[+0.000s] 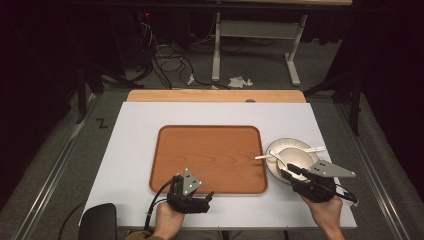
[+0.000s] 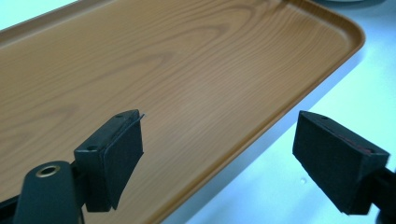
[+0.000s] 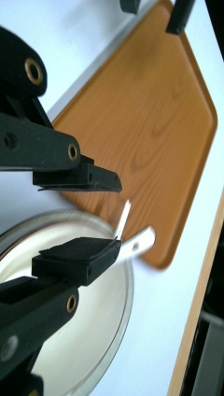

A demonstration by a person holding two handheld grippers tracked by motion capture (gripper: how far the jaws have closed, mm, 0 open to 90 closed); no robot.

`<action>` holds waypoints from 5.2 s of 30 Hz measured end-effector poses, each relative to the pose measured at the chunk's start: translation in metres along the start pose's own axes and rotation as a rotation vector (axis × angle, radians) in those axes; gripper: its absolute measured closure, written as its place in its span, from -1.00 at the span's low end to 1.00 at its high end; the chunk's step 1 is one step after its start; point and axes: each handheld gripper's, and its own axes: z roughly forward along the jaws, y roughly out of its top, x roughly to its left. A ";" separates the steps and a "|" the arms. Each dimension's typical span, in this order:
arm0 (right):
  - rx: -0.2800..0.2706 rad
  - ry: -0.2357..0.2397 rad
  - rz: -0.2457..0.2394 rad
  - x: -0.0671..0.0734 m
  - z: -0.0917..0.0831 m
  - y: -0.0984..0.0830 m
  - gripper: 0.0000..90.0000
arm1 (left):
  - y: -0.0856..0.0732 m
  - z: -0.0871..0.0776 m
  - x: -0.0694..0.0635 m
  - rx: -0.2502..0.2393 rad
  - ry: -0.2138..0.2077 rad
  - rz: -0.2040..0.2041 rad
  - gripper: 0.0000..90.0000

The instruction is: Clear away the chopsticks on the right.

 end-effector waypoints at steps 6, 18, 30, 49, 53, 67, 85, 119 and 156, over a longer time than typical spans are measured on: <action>-0.012 -0.092 0.038 -0.014 -0.018 -0.007 0.55 | 0.006 0.010 -0.002 0.005 -0.032 0.021 -0.64; 0.031 -0.212 0.097 -0.055 -0.037 -0.014 0.62 | 0.012 0.016 -0.003 -0.001 -0.067 0.026 -0.64; 0.091 -0.154 0.051 -0.087 -0.016 0.012 0.62 | 0.007 0.008 -0.001 -0.011 -0.060 -0.012 -0.64; 0.332 -0.113 -0.004 -0.150 0.048 0.015 0.63 | -0.016 -0.015 0.008 0.005 0.053 -0.131 -0.64; 0.354 -0.073 -0.032 -0.153 0.057 0.016 0.62 | -0.020 -0.019 0.007 0.007 0.073 -0.145 -0.64; 0.420 -0.007 -0.060 -0.155 0.079 0.024 0.60 | -0.026 -0.027 0.008 0.002 0.107 -0.170 -0.64; 0.468 0.022 -0.085 -0.153 0.087 0.030 0.66 | -0.026 -0.027 0.007 0.007 0.104 -0.157 -0.64; 0.487 0.003 -0.159 -0.152 0.093 0.027 0.87 | -0.026 -0.027 0.007 0.001 0.100 -0.158 -0.64; 0.297 -0.115 -0.113 -0.108 0.006 0.036 0.90 | 0.000 0.002 0.001 0.000 -0.043 -0.060 -0.64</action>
